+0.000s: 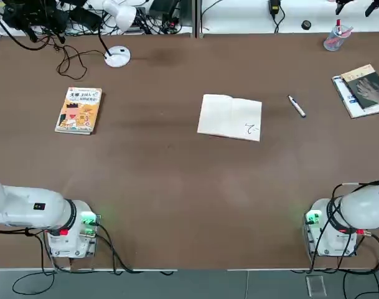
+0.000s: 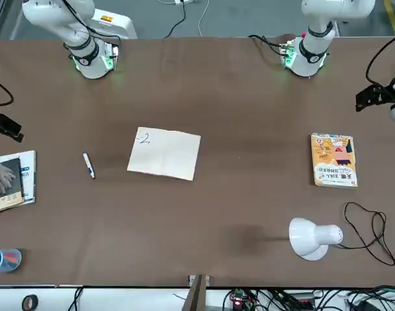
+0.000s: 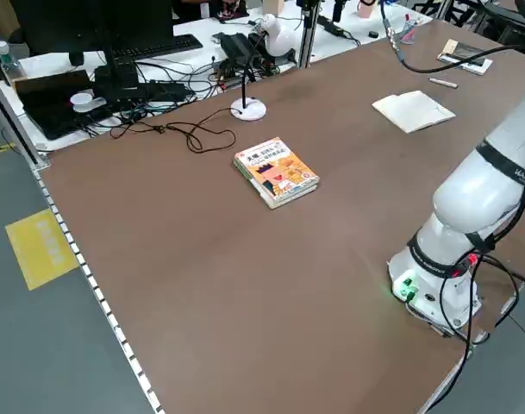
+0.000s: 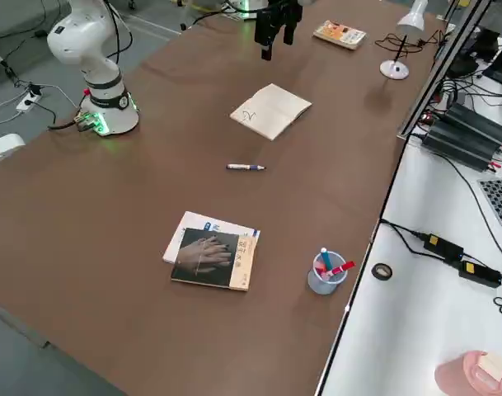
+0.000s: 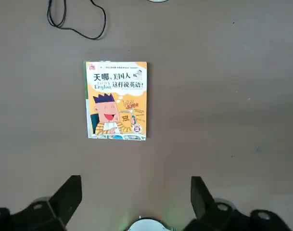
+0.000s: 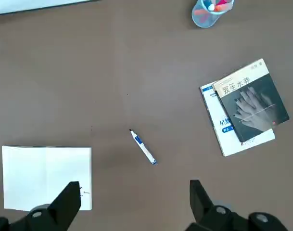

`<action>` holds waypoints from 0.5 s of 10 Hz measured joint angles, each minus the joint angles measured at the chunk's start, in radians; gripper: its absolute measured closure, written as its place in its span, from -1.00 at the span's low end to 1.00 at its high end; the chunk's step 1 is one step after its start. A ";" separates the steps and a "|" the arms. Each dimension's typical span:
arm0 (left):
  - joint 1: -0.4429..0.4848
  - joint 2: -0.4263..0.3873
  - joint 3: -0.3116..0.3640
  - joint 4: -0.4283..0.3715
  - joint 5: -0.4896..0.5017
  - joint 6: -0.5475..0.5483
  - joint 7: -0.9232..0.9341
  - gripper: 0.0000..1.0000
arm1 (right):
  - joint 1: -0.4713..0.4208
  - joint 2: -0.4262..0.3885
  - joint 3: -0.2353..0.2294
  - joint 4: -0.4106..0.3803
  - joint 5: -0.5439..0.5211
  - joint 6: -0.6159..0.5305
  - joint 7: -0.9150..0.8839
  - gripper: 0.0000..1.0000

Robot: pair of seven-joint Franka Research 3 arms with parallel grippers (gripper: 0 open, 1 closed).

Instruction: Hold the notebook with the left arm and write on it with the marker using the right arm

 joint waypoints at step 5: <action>-0.003 0.002 0.001 0.000 0.000 -0.026 0.009 -1.00 | -0.001 0.000 -0.001 0.000 0.000 0.007 0.000 -1.00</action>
